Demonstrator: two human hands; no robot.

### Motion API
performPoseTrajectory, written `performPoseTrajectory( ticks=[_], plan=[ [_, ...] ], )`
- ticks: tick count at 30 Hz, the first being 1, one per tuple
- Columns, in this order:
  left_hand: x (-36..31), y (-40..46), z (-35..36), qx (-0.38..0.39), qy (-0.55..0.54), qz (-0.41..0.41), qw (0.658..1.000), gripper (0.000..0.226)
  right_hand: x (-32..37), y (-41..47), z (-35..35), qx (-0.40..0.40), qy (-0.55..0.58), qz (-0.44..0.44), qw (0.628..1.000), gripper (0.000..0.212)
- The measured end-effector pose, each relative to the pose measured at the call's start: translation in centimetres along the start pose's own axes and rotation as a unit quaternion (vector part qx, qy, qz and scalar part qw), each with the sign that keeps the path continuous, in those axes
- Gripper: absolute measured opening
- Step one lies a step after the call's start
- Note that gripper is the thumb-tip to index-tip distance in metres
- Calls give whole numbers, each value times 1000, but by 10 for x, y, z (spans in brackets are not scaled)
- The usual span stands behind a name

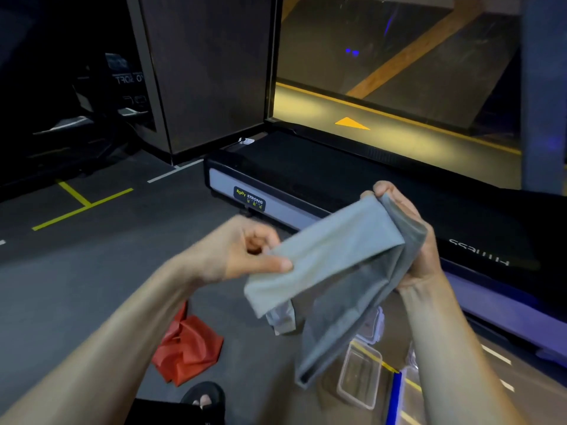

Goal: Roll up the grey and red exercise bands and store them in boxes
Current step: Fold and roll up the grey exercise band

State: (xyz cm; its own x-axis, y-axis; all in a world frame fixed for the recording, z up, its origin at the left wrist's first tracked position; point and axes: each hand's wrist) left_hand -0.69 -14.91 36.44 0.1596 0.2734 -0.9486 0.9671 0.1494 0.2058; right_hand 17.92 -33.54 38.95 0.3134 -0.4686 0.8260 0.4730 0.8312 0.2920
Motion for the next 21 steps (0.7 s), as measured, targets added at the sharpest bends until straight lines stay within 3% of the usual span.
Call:
performPoseTrajectory(
  ticks=[4, 7, 12, 17, 21],
  plan=[
    [1, 4, 2, -46, -45, 0, 998, 18, 0, 1, 2, 2, 36, -19, 999, 16],
    [7, 6, 6, -18, 23, -13, 999, 24, -2, 1, 3, 16, 65, -9, 998, 26],
    [11, 8, 12, 18, 58, -31, 998, 34, -5, 2, 0, 46, 89, 5, 995, 11],
    [11, 7, 17, 32, 39, -70, 996, 8, -4, 0, -4, 38, 123, 5, 992, 8],
    [12, 8, 19, 7, 46, -74, 996, 16, -3, -1, -9, 43, 130, 5, 991, 9]
  ],
)
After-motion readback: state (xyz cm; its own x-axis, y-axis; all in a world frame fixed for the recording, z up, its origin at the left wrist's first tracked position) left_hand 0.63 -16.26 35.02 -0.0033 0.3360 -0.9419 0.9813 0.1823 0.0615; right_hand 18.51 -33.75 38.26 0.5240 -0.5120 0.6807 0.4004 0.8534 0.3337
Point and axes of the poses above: each hand's wrist, its own y-axis towards the middle knuckle, its own z-axis out of the palm, x = y × z, and after that the axes turned 1 degree about -y, right-handed
